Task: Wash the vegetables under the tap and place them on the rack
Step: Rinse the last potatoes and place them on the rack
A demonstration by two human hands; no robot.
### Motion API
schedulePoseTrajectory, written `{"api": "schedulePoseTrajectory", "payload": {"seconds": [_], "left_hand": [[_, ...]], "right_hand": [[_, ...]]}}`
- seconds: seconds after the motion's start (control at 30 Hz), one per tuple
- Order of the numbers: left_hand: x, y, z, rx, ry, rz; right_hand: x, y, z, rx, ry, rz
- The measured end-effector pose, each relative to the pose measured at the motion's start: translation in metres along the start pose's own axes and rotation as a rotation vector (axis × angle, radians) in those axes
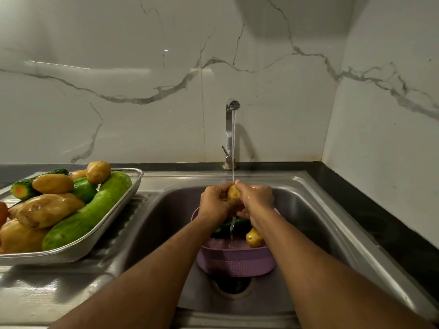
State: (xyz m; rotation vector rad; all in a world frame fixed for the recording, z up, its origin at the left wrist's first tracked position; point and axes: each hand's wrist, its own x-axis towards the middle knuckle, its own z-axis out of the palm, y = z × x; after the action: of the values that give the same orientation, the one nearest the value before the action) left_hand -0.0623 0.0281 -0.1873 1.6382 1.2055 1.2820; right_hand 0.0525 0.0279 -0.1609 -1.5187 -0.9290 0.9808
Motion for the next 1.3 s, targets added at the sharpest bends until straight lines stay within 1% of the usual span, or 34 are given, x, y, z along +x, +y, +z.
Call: {"api": "schedulePoseTrajectory", "payload": {"seconds": [0.07, 0.13, 0.23, 0.3, 0.33, 0.43, 0.57, 0.63, 0.67, 0.73, 0.8, 0.93, 1.03, 1.1, 1.17, 1.3], "left_hand": [[0.000, 0.000, -0.001, -0.005, -0.010, -0.001], [0.000, -0.002, -0.003, -0.020, -0.007, -0.027], [-0.001, -0.004, -0.007, -0.083, 0.004, -0.104], [0.000, -0.002, -0.010, -0.130, 0.004, -0.153], [0.001, -0.002, -0.011, -0.141, -0.002, -0.168], [0.000, 0.001, -0.010, -0.135, -0.043, -0.161], [-0.001, 0.003, -0.002, -0.064, -0.064, -0.068], [-0.001, 0.005, 0.000, -0.056, -0.058, -0.060], [-0.001, 0.005, 0.001, -0.058, -0.058, -0.066], [-0.002, 0.005, 0.000, -0.062, -0.051, -0.085], [-0.003, 0.005, -0.003, -0.088, -0.031, -0.135], [-0.002, 0.002, -0.010, -0.136, -0.029, -0.260], [0.000, -0.002, -0.010, -0.197, -0.042, -0.307], [0.001, -0.002, -0.007, -0.279, -0.009, -0.314], [0.003, 0.001, -0.004, -0.307, 0.036, -0.314], [0.007, 0.004, 0.003, -0.326, 0.054, -0.335]], "right_hand": [[-0.001, 0.000, -0.001, -0.024, -0.010, -0.026], [-0.001, 0.001, -0.002, -0.076, -0.101, -0.057], [-0.003, 0.001, -0.007, -0.090, -0.274, -0.041], [-0.003, 0.000, -0.007, -0.083, -0.329, -0.048], [-0.002, 0.001, -0.006, -0.081, -0.328, -0.054], [0.000, 0.006, -0.006, -0.102, -0.218, -0.056], [0.003, 0.009, -0.008, -0.113, -0.014, -0.121], [0.002, 0.009, -0.009, -0.139, 0.037, -0.148], [0.002, 0.009, -0.009, -0.144, 0.036, -0.158], [0.003, 0.010, -0.008, -0.145, -0.029, -0.175], [0.005, 0.011, -0.007, -0.177, -0.139, -0.169], [0.004, 0.008, -0.008, -0.157, -0.326, -0.056], [0.005, 0.010, -0.010, -0.065, -0.385, 0.015], [0.005, 0.010, -0.012, 0.032, -0.434, 0.050], [0.005, 0.010, -0.015, 0.083, -0.470, 0.046], [0.008, 0.014, -0.019, 0.138, -0.454, 0.057]]}}
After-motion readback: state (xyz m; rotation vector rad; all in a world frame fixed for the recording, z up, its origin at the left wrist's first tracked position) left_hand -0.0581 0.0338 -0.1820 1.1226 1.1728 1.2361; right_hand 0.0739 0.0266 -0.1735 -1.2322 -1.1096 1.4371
